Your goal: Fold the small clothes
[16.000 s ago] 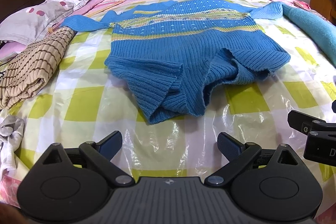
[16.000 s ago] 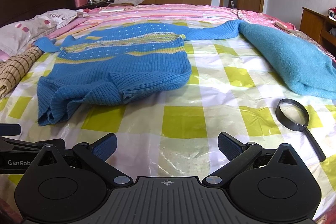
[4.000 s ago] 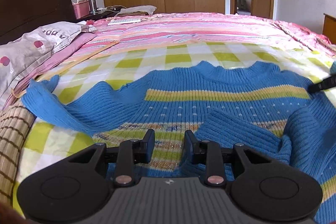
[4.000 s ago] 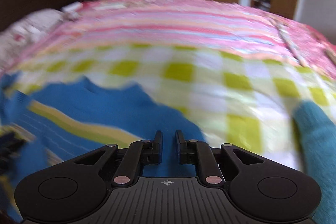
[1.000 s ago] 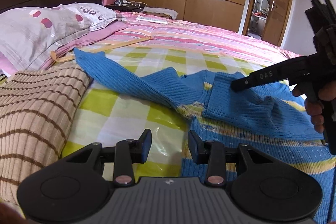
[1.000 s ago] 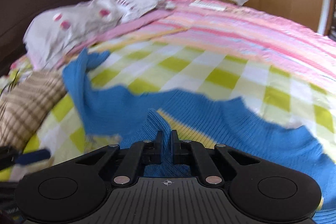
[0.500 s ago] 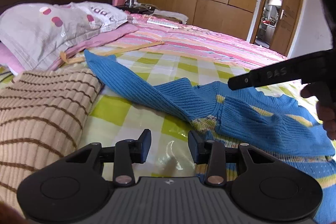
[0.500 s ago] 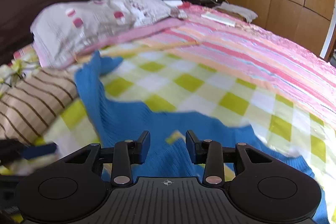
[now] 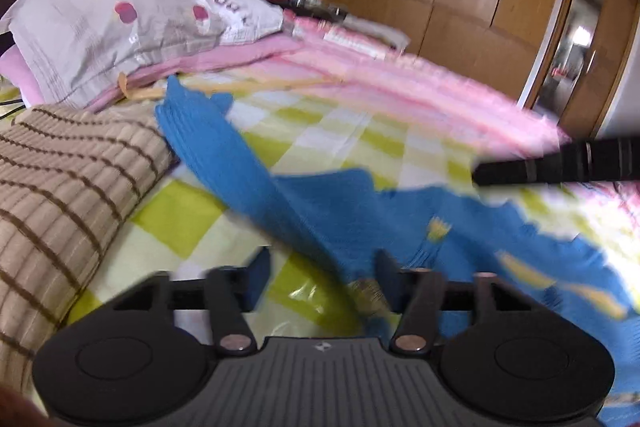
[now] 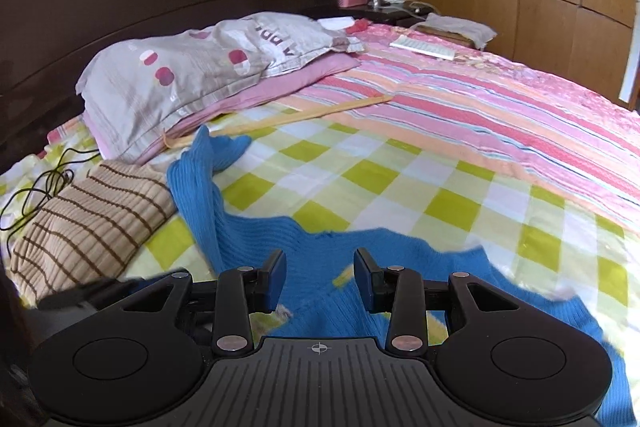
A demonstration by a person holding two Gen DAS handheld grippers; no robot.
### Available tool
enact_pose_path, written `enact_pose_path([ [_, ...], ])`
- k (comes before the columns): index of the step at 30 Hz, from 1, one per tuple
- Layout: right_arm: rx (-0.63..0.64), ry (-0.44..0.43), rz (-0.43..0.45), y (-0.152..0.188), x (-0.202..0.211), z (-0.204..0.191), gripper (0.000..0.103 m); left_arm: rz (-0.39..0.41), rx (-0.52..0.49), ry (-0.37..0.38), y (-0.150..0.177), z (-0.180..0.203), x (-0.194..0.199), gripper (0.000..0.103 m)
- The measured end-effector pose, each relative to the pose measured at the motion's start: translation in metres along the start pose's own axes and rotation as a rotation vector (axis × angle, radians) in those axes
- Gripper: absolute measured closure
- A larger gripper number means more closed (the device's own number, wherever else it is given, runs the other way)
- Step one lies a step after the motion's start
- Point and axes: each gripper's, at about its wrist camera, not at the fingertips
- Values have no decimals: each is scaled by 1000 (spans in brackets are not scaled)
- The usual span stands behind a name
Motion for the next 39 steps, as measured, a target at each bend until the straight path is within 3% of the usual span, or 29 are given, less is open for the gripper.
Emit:
enact_pose_path([
  [2, 4, -23, -9, -9, -14, -5, 66, -8, 5, 4, 5, -6, -3, 66],
  [8, -20, -119, -84, -39, -83, -31, 66, 34, -5, 22, 14, -13, 2, 74],
  [16, 23, -174, -139, -70, -176, -77, 66, 72, 38, 54, 22, -21, 3, 75],
  [23, -8, -233, -191, -76, -237, -98, 66, 84, 59, 75, 24, -24, 2, 75],
  [30, -24, -284, -222, -70, -261, -112, 66, 91, 67, 82, 26, -24, 1, 75],
  [32, 20, -251, -222, -67, -262, -121, 75, 93, 70, 85, 27, -25, 2, 75],
  [34, 40, -242, -220, -69, -259, -124, 94, 95, 67, 83, 27, -25, 2, 75],
  [39, 19, -215, -123, -89, -216, -113, 97, 97, 63, 87, 27, -25, 3, 75],
])
Point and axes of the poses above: each gripper's, at about its wrist camera, not at the fingertips, and x roughly against the way its jaws point, z to its right, y to its underside, and after that the axes turned 10 degrees about z, right-handed
